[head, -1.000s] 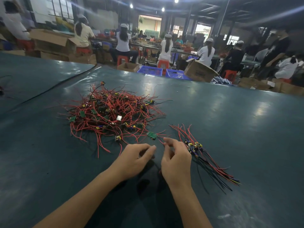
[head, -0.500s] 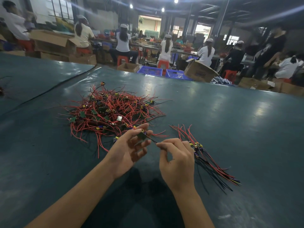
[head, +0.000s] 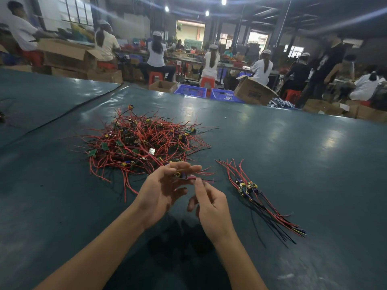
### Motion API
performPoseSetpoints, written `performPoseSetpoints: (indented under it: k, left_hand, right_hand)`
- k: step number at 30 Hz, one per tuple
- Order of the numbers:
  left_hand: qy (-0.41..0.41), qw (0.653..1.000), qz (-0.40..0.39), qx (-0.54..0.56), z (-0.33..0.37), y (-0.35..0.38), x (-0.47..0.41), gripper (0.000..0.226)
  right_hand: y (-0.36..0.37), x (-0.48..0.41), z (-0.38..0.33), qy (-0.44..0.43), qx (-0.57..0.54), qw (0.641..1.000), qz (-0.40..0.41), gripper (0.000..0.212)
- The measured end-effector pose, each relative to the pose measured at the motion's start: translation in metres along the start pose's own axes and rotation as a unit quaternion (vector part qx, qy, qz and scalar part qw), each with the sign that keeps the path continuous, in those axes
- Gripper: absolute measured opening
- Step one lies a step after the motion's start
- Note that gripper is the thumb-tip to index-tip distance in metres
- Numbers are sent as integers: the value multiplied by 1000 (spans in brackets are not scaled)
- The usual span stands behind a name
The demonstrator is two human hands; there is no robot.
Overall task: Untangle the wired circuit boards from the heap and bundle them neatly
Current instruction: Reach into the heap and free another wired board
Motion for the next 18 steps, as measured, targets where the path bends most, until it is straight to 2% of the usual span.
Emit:
performPoseSetpoints:
  k: [4, 7, 13, 15, 18]
  left_hand:
    - [28, 995, -5, -93, -3, 2, 1, 44]
    - [46, 985, 12, -164, -4, 3, -1, 44]
    - [49, 971, 74, -224, -9, -6, -3, 19]
    - [51, 963, 69, -256, -11, -7, -3, 11]
    - [65, 960, 52, -268, -11, -4, -1, 7]
  right_hand:
    - [-18, -5, 5, 65, -77, 988, 117, 30]
    - [-29, -6, 7, 79, -107, 977, 167, 24]
    - [-28, -5, 5, 98, -155, 969, 167, 26]
    - [-30, -5, 9, 110, -163, 964, 177, 27]
    - [-28, -4, 13, 111, -113, 973, 167, 23]
Point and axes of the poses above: each hand's wrist, its own x-axis away from the middle knuckle, its own y-axis out of the palm, z = x × y, the point moved 8 cm from there along -x, towards the middle knuckle, and after that the axes turned 10 degrees about z, right-handed, at the moved point
